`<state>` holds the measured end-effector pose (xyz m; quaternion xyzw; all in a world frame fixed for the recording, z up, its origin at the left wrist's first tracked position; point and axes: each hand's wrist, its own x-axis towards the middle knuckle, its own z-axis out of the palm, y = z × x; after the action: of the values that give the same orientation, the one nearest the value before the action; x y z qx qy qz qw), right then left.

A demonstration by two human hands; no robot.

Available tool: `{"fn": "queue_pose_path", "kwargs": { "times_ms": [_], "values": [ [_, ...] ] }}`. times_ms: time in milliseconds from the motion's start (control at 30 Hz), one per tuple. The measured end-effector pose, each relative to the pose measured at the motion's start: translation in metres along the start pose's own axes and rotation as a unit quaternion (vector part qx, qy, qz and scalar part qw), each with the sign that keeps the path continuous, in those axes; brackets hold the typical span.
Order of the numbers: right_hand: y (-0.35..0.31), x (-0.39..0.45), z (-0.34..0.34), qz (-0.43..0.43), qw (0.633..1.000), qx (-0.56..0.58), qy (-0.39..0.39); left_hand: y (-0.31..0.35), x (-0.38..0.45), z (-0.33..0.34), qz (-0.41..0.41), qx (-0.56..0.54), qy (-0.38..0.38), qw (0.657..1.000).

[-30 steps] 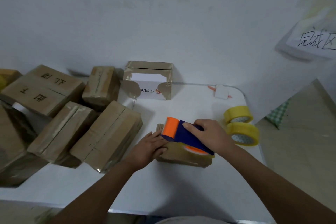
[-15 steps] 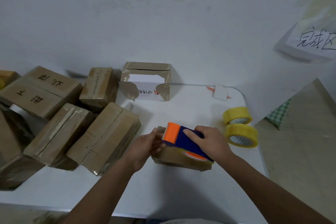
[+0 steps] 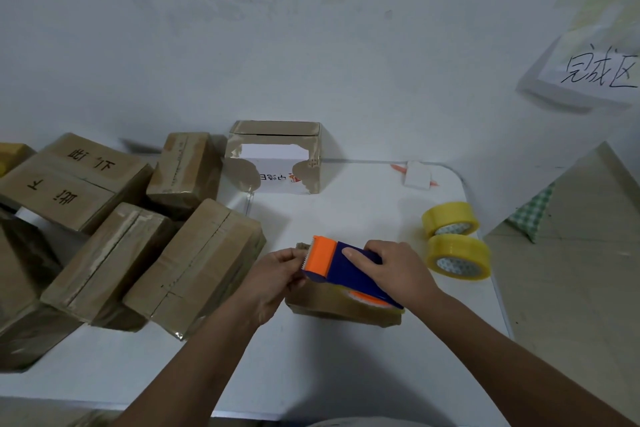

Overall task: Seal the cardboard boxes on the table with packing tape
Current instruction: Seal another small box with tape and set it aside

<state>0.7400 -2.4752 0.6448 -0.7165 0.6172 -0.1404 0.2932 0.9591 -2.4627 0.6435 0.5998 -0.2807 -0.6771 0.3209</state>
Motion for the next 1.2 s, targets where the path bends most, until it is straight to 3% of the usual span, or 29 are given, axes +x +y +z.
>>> {"fn": "queue_pose_path", "kwargs": {
  "times_ms": [433, 600, 667, 867, 1100, 1200],
  "values": [
    [-0.012, 0.008, -0.009, 0.002, 0.996, -0.086, -0.035, -0.005, 0.001, -0.011, 0.095, 0.076, 0.055, 0.991],
    [-0.011, 0.007, -0.028, 0.014, 0.992, -0.12, -0.03, 0.002, -0.001, -0.045, 0.107, -0.002, 0.138, 0.985],
    [-0.008, 0.009, -0.038, 0.013, 0.991, -0.131, -0.029, 0.004, -0.003, -0.058, 0.111, 0.013, 0.129, 0.985],
    [0.006, 0.011, -0.044, 0.022, 1.0, -0.014, -0.017, 0.0, 0.012, -0.053, 0.126, -0.027, 0.118, 0.985],
    [0.009, 0.003, -0.055, 0.038, 0.988, 0.148, 0.014, -0.012, 0.045, -0.033, 0.047, -0.086, 0.09, 0.991],
    [0.014, 0.0, -0.074, 0.064, 0.984, 0.163, 0.018, -0.016, 0.056, -0.013, 0.038, -0.089, 0.074, 0.993]
  ]
}}
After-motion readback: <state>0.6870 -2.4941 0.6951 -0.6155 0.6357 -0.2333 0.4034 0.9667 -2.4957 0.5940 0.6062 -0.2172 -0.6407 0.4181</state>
